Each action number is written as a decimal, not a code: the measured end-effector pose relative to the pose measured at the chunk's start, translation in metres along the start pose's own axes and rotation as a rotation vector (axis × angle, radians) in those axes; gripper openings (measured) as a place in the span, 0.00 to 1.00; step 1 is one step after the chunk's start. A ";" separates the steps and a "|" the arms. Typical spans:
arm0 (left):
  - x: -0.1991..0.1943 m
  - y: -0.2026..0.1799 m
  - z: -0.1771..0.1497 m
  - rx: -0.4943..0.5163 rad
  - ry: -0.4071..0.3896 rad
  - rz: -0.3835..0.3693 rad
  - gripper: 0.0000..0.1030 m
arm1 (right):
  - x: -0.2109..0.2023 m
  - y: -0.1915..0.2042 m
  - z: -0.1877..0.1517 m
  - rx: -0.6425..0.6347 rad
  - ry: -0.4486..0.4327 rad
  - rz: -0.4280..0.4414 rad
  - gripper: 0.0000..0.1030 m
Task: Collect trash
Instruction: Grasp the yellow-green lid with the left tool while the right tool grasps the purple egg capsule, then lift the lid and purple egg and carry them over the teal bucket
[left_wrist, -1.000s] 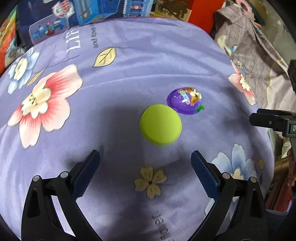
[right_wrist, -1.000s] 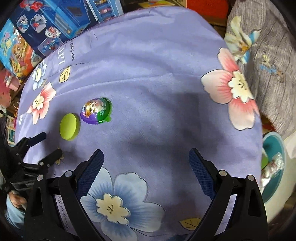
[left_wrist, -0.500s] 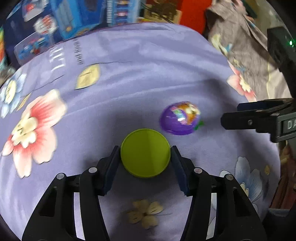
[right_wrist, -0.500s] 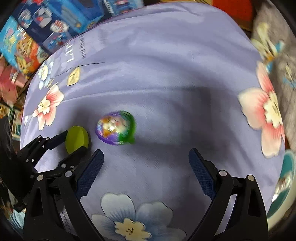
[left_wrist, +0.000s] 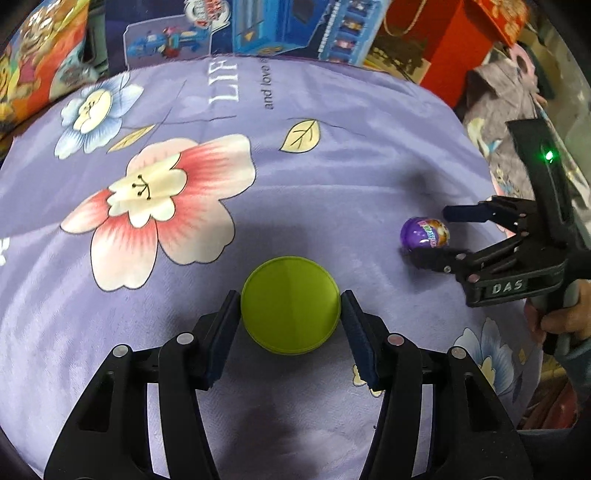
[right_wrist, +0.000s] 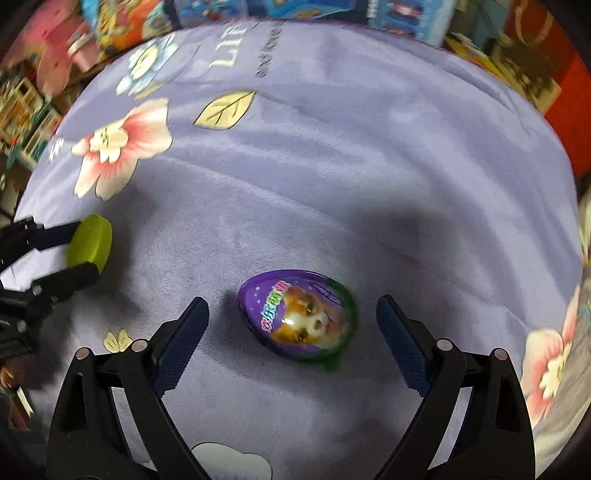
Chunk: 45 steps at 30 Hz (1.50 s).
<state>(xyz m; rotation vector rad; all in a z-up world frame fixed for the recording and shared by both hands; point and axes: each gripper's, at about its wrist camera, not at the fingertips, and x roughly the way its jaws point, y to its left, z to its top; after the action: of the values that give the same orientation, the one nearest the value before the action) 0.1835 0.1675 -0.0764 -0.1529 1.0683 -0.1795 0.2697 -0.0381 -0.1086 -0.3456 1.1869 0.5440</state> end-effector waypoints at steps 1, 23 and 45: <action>0.001 0.000 0.000 -0.006 0.001 -0.001 0.55 | 0.001 0.000 -0.001 0.000 -0.003 0.004 0.68; -0.011 -0.130 -0.006 0.214 -0.003 -0.086 0.55 | -0.114 -0.088 -0.119 0.424 -0.223 0.046 0.61; 0.006 -0.388 -0.047 0.613 0.056 -0.238 0.55 | -0.212 -0.228 -0.358 0.851 -0.404 -0.082 0.62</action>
<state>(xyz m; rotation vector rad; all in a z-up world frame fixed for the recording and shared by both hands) 0.1169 -0.2142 -0.0222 0.2809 1.0059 -0.7174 0.0640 -0.4601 -0.0394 0.4272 0.9059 -0.0017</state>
